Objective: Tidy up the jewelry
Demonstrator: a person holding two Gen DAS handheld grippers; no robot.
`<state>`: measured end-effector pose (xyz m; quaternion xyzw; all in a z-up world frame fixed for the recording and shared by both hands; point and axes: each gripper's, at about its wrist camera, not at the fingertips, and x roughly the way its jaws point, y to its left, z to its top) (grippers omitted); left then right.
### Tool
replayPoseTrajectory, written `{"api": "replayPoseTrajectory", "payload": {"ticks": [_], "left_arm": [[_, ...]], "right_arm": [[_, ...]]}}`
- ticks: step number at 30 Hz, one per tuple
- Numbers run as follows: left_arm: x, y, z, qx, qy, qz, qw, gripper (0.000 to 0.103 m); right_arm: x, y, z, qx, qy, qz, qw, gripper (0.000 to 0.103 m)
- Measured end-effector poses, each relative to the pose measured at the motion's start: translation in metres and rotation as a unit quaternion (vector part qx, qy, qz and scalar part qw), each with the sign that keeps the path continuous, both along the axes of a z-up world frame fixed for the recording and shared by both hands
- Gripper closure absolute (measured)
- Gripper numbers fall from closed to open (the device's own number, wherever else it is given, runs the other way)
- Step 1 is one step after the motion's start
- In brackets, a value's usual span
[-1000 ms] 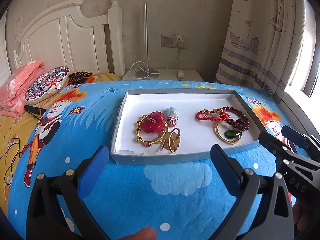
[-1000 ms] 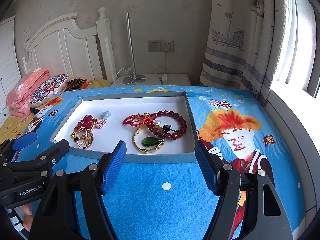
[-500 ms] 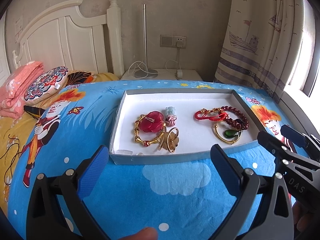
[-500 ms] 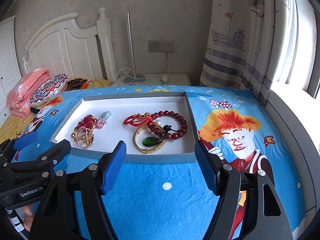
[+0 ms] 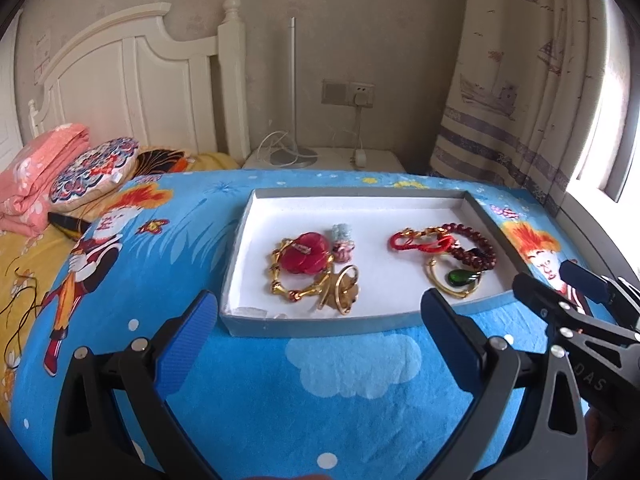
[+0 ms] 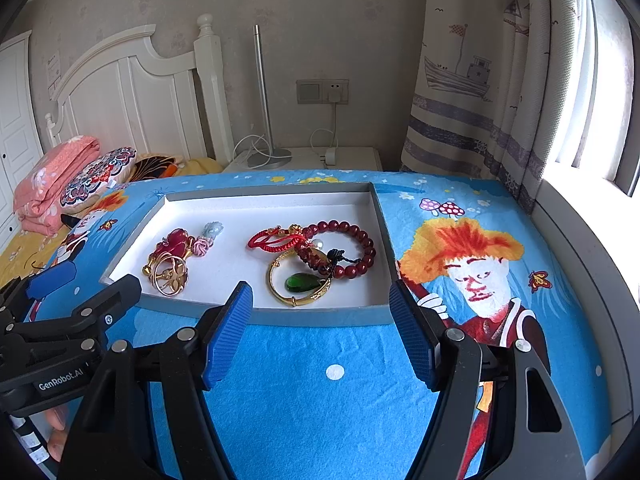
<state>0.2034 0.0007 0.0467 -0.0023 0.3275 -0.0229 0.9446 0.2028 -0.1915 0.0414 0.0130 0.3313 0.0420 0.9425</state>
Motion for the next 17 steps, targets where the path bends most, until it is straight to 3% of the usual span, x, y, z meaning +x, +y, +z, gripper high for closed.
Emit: {"api": "replayPoseTrajectory", "payload": {"ticks": [12, 17], "left_arm": [[0.0057, -0.0030, -0.0026, 0.012, 0.013, 0.015, 0.9997, 0.005], [0.0022, 0.0034, 0.0013, 0.000, 0.012, 0.013, 0.9998, 0.005]], "right_arm": [[-0.0003, 0.0005, -0.0036, 0.000, 0.003, 0.000, 1.000, 0.035], [-0.0015, -0.0004, -0.0034, 0.001, 0.000, 0.000, 1.000, 0.026]]}}
